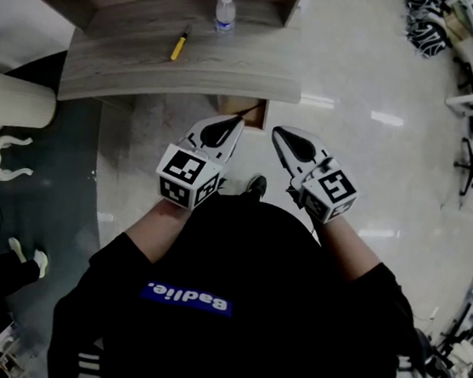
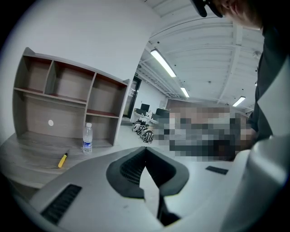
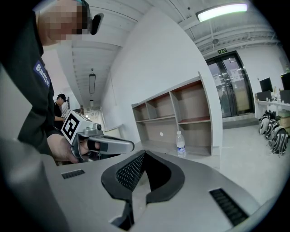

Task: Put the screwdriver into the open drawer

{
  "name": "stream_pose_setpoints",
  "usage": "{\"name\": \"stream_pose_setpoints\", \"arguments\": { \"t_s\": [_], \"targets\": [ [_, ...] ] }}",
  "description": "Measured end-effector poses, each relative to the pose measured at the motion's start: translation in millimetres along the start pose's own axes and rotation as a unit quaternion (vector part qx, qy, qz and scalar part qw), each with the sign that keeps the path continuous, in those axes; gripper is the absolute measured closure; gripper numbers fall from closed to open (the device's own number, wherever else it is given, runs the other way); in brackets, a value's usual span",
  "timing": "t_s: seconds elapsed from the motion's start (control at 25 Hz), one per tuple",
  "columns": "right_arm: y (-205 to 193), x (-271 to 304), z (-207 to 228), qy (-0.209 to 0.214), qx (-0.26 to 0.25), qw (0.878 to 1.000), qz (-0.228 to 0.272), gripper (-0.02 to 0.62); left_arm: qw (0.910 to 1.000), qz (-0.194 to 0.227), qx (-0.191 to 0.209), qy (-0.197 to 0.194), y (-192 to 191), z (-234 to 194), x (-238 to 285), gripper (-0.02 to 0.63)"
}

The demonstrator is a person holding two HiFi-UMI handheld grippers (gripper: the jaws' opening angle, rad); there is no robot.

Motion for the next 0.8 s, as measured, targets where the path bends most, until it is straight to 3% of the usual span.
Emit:
{"name": "stream_pose_setpoints", "arguments": {
  "t_s": [0.8],
  "targets": [
    [2, -7, -12, 0.0, -0.004, 1.0, 0.002, 0.568, 0.9999, -0.005, 0.007, -0.013, -1, 9, -9, 0.603]
  ]
}}
Point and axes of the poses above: the fingertips, and each gripper's own axes: x forward along the fingers, z to its right, y out of its top, the point moved 5 cm from there along -x, backward along the fingers, and after that the axes turned 11 degrees about x, right-handed, at the moved point
